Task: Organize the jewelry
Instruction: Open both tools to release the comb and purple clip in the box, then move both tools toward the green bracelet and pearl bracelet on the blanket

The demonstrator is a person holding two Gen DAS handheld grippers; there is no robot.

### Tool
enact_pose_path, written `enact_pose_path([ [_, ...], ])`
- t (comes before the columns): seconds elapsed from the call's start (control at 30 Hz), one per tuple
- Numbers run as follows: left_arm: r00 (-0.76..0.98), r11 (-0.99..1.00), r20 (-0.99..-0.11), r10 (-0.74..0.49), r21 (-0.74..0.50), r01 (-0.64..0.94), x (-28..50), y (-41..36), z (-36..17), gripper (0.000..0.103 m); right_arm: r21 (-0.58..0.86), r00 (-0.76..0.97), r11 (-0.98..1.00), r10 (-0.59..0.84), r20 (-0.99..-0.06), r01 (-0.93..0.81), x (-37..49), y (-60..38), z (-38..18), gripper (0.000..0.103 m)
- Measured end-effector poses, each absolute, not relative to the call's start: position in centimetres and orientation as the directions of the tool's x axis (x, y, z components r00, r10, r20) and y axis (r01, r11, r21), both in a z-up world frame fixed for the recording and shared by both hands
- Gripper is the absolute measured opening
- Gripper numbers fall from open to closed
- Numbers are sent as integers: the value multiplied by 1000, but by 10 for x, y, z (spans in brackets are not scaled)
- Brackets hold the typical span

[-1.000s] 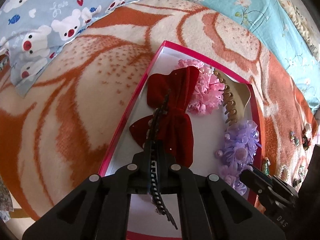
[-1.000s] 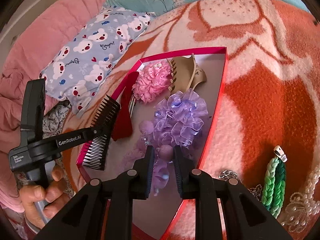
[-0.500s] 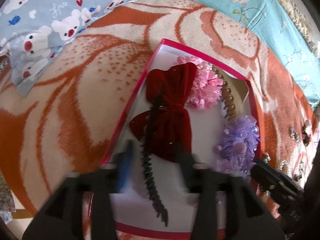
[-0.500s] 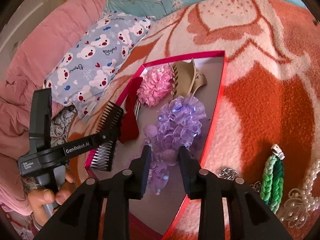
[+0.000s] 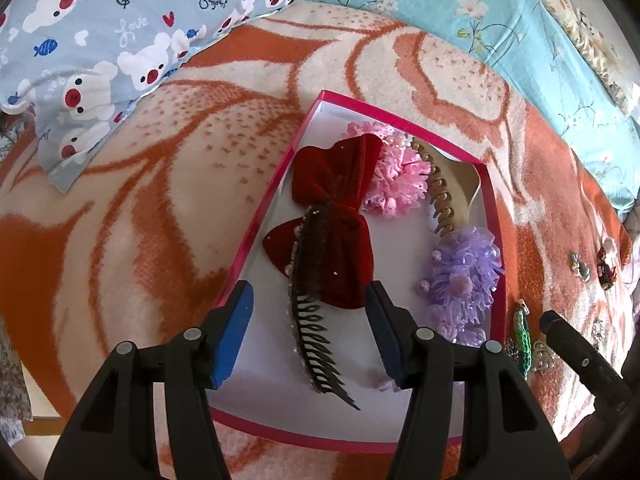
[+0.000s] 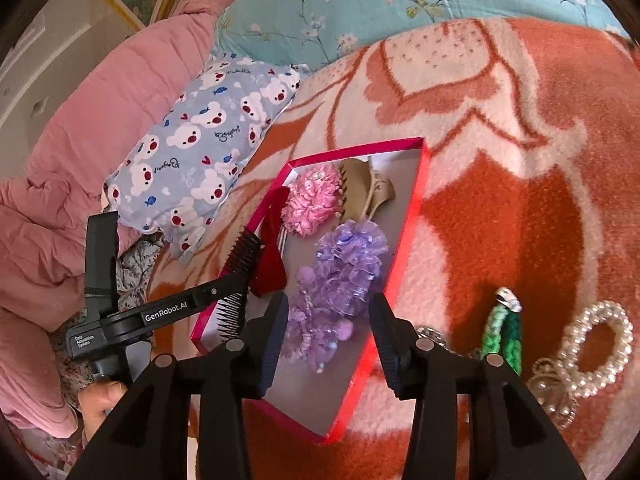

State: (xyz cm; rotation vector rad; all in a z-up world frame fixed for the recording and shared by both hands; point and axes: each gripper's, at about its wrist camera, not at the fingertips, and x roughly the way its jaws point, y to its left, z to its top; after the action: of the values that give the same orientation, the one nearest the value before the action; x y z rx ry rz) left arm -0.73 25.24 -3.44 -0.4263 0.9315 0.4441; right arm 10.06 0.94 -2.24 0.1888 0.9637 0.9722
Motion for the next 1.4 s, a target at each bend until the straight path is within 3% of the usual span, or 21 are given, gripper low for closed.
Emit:
enact_pose_path([
  [0.87,597,923,-801,40,-199,-328,-5,144,-1,57,524,411,745,666,-622,-414,119,-148,-25,48],
  [1.4,560,952,-826,-67,-221,-212,17,78,-18,57,456,407,795,600,-689,-400,128,-146,-48,48],
])
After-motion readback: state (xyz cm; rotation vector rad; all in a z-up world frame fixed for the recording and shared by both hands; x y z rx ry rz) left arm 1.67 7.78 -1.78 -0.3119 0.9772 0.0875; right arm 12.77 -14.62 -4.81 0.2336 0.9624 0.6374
